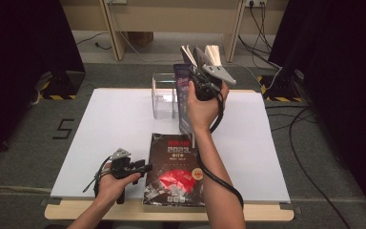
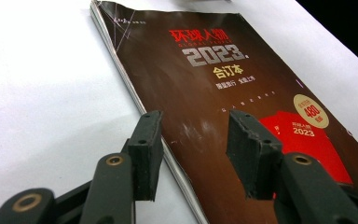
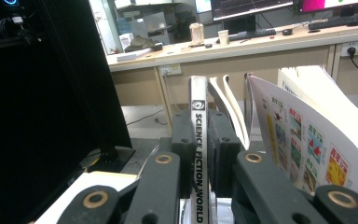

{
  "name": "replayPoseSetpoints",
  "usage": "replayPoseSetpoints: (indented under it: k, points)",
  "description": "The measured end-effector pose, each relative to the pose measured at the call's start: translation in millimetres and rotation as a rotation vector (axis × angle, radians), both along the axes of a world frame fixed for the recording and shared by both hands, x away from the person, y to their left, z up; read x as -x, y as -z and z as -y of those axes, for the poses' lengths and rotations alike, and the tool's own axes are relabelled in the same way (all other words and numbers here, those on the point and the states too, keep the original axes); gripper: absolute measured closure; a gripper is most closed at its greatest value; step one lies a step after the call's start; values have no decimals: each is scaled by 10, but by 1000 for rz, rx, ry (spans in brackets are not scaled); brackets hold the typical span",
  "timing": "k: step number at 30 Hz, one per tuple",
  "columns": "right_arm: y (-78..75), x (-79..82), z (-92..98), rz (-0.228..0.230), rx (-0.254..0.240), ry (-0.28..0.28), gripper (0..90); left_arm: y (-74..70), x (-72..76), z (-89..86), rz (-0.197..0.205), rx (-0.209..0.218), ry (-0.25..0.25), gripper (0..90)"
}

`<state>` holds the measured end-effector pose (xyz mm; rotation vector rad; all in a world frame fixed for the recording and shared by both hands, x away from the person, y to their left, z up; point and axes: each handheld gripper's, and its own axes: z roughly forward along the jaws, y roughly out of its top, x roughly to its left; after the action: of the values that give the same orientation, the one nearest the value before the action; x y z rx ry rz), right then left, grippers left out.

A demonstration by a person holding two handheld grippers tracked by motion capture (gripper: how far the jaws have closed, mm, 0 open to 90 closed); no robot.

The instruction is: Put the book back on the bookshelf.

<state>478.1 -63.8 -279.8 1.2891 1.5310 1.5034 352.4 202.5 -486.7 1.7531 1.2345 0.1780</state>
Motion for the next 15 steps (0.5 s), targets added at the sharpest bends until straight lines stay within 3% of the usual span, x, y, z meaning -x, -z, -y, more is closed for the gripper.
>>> replayPoseSetpoints:
  k: [15]
  points:
    - [-53, -189, -59, 0, 2, 11, 833, 10, -17, -11, 3, 7, 1, 547]
